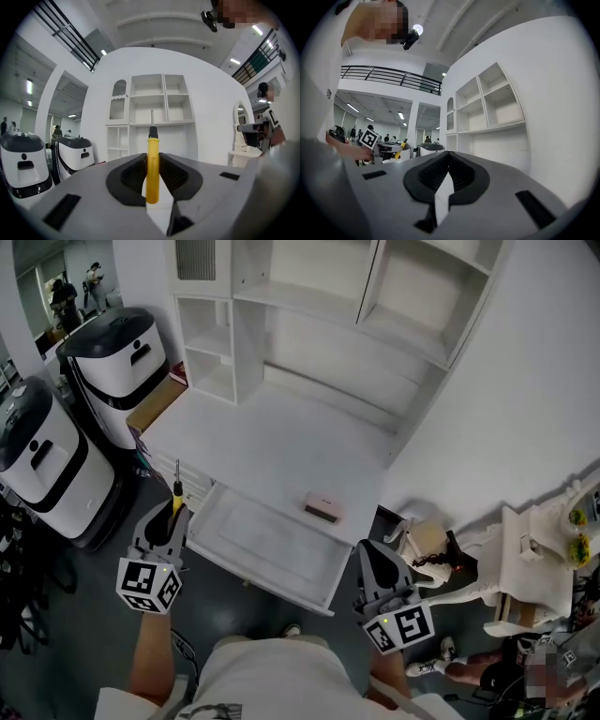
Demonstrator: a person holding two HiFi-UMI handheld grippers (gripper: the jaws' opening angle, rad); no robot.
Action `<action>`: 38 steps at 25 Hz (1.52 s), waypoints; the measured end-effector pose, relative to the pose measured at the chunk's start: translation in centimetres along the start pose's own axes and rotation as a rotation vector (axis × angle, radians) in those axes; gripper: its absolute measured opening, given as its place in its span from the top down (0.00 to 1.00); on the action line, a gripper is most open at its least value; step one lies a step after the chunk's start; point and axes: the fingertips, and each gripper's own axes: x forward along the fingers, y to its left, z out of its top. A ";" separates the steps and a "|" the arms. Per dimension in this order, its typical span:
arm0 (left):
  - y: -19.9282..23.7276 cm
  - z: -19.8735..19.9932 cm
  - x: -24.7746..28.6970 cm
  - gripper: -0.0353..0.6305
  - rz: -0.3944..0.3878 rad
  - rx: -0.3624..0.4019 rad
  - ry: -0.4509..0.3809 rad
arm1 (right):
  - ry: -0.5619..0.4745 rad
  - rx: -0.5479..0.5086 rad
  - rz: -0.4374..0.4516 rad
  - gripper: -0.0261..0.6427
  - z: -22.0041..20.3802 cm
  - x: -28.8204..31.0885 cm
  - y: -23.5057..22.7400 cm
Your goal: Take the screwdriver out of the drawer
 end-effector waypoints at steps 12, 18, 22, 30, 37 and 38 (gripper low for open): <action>2.6 6.8 -6.3 0.82 0.099 -0.035 -0.168 | -0.028 -0.046 -0.038 0.95 1.8 1.5 -1.3; 3.2 7.4 -8.7 0.82 0.112 -0.039 -0.211 | -0.036 -0.054 -0.070 0.95 2.4 0.9 -1.5; 3.8 7.6 -9.9 0.82 0.134 -0.040 -0.229 | -0.042 -0.060 -0.095 0.95 3.0 0.0 -1.5; 4.1 6.2 -11.6 0.82 0.147 -0.076 -0.215 | -0.047 -0.050 -0.151 0.95 3.2 -1.7 -1.2; 3.9 6.2 -11.2 0.82 0.110 -0.072 -0.217 | -0.042 -0.042 -0.199 0.95 3.0 -2.9 -1.2; 3.8 6.3 -11.0 0.82 0.103 -0.075 -0.219 | -0.040 -0.041 -0.200 0.95 3.1 -2.9 -1.1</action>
